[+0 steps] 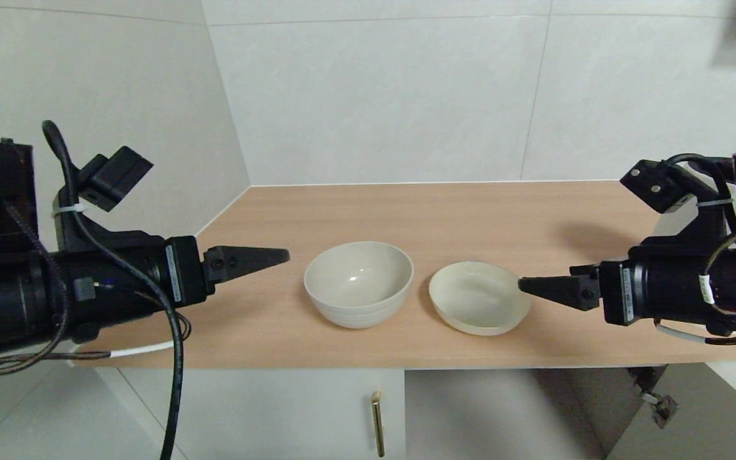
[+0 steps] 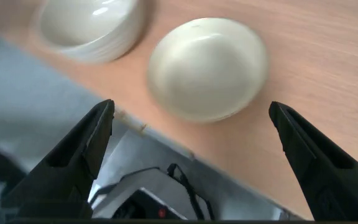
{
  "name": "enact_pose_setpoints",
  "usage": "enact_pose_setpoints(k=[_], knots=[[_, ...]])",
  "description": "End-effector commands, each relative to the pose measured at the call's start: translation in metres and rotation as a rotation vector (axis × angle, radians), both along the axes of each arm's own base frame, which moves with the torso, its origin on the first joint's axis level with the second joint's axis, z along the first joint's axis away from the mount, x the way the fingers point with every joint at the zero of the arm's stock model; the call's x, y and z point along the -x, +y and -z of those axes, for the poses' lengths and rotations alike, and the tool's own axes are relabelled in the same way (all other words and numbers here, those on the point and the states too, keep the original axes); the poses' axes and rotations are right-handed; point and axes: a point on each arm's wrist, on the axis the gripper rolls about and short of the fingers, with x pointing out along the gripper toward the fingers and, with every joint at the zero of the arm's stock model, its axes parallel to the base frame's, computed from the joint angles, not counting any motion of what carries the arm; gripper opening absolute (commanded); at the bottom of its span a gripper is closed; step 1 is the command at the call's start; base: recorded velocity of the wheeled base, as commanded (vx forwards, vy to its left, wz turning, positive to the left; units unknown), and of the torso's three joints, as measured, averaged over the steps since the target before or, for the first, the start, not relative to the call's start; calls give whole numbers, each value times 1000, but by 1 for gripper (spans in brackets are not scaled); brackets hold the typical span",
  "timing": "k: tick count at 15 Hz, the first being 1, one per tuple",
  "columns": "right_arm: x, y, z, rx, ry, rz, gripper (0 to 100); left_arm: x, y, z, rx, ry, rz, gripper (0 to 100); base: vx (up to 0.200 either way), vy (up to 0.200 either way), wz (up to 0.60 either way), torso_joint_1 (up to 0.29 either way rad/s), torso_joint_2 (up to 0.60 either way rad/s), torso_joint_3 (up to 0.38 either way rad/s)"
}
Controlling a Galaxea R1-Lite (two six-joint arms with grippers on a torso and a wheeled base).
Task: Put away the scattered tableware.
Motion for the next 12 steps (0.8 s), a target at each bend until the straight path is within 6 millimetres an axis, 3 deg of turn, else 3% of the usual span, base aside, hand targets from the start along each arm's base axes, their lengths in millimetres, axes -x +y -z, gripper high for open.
enact_pose_setpoints(k=[1,4,12], knots=[[-18,9,9,28,35,69,100,-14,-9,3,18,53,-14,100,0,0,0,0,0,0],[-32,14,12,16,60,171,100,-27,-17,10,2,129,-97,100,0,0,0,0,0,0],[-30,13,10,12,54,173,100,-47,-44,34,-42,225,-172,100,0,0,0,0,0,0]])
